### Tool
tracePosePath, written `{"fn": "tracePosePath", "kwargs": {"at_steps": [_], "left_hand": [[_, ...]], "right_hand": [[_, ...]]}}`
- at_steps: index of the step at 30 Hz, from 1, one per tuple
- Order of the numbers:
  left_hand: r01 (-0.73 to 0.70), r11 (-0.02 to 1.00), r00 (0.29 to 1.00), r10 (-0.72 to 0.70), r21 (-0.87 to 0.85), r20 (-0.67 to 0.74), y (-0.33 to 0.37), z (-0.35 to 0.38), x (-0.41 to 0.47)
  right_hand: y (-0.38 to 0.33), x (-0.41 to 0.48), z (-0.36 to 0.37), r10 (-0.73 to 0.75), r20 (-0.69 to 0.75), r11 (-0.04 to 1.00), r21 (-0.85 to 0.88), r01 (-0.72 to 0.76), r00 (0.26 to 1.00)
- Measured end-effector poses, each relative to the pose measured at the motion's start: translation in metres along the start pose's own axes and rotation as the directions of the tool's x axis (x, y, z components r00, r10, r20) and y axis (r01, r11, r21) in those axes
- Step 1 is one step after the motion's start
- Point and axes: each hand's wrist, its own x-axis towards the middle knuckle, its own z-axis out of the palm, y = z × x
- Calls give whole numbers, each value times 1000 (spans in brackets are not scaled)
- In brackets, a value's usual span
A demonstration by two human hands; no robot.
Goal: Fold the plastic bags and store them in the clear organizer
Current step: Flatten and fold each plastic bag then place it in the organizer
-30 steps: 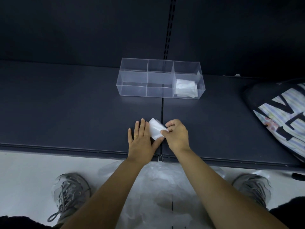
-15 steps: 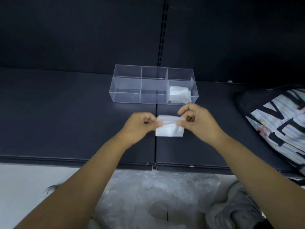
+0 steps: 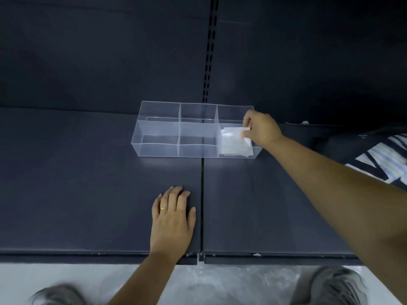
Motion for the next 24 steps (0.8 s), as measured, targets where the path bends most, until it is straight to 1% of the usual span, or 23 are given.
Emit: {"fn": "tracePosePath", "kwargs": {"at_steps": [3,4,5,7,8,9,11,12,14,16,19,20,21,22,23,24], "left_hand": [[2,1000,1000,-2,28,12,0,0,0],[-1,999,1000,0,38,12,0,1,0],[1,999,1000,-1,41,19,0,0,0],[2,999,1000,-3,44,18,1,1,0],[1,999,1000,-1,47,12,1,1,0],[2,999,1000,-3,50,11,1,1,0],[1,999,1000,-1,52,4,2,0,0],[-2,999,1000,2,50,1,2,-1,0],[-3,999,1000,3,49,1,3,-2,0],[0,999,1000,1,47,-5,3,-1,0],[6,1000,1000,-6,25,-14,2,1,0],[8,1000,1000,-8,18,-10,2,1,0],[9,1000,1000,-9,13,-6,3,0,0],[8,1000,1000,-8,10,-2,3,0,0],[7,1000,1000,-7,7,5,3,-1,0],[5,1000,1000,-5,7,11,3,-1,0]], "right_hand": [[-2,-2,5,-43,-6,966,-257,40,999],[-4,-3,7,-74,-33,953,-298,61,997],[-6,-6,9,-104,-70,953,-292,79,992],[-12,-15,13,-146,-134,971,-211,115,980],[-14,-19,16,-169,-136,974,-171,145,976],[-16,-23,18,-199,-106,972,-144,183,974],[-17,-30,24,-231,47,967,-102,235,972],[-18,-32,25,-209,148,972,-77,222,967],[-19,-35,25,-114,307,991,-32,130,945],[-21,-34,23,-47,377,997,-44,68,925],[-27,-37,18,-19,409,998,-47,42,912],[-30,-40,16,-23,388,999,-32,39,921],[-32,-46,15,-39,336,999,-3,42,941],[-36,-56,14,-64,239,998,40,56,969],[-40,-71,13,-93,99,992,94,84,991],[-46,-93,13,-118,-65,980,154,127,991]]}}
